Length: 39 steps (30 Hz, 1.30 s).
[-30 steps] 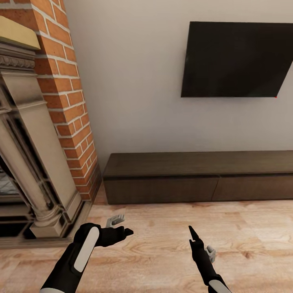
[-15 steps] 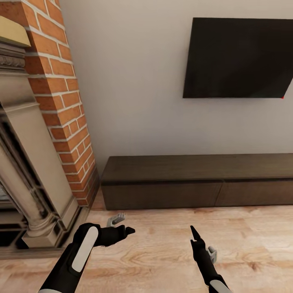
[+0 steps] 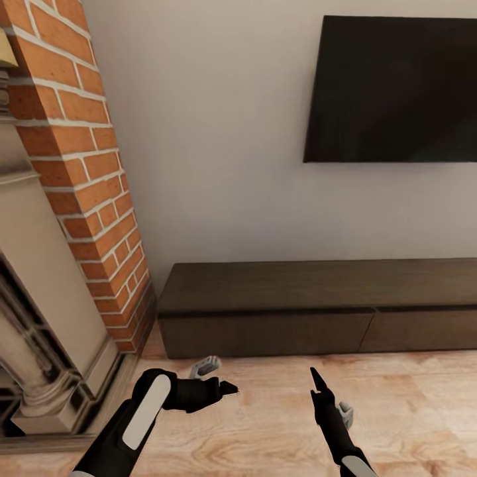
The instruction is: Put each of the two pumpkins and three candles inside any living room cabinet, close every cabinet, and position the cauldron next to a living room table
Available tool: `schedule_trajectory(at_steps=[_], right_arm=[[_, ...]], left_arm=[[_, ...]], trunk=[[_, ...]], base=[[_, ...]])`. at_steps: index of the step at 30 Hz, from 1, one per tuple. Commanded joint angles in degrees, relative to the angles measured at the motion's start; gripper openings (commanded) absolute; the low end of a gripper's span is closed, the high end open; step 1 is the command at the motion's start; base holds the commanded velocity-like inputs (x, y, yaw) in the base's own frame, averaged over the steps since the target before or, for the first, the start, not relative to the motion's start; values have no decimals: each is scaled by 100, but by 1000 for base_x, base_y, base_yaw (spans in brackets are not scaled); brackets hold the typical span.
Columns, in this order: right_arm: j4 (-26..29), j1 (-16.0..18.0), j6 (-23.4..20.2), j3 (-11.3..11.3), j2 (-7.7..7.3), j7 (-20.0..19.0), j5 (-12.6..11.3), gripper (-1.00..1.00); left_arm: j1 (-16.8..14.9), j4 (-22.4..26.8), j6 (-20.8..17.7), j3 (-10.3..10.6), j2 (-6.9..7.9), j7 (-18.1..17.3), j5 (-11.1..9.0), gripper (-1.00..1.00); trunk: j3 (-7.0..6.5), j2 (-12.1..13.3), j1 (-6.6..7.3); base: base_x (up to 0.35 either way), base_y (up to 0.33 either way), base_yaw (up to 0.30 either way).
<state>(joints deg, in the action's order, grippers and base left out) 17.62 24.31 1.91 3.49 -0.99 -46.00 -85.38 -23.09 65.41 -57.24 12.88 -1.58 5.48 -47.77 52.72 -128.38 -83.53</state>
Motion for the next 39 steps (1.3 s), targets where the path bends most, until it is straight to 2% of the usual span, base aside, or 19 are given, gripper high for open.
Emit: schedule_trajectory(at_steps=[1, 8, 18, 31, 39], right_arm=[[-2, 4, 20, 37, -5, -30, -39, 100], [4, 4, 19, 38, -19, -81, -40, 100], [5, 4, 20, 38, -15, -59, -40, 100], [-148, 4, 61, 38, -10, 85, -23, 100], [-178, 4, 72, 38, -9, 98, -22, 100]], left_arm=[[-3, 2, -17, 5, 26, 58, -101, 100], [-3, -1, -15, 12, 97, 58, -208, 100], [-3, -2, -15, 12, 99, 58, -215, 100], [-3, -2, -6, 12, 105, 58, -215, 100], [-3, -1, -6, 5, 105, 58, -215, 100]], trunk=[[5, -2, -2], [5, -2, -2], [5, -2, -2], [5, -2, -2], [5, -2, -2]], base=[[242, 0, 0], [227, 0, 0], [172, 0, 0], [288, -21, 0], [70, -7, 0]])
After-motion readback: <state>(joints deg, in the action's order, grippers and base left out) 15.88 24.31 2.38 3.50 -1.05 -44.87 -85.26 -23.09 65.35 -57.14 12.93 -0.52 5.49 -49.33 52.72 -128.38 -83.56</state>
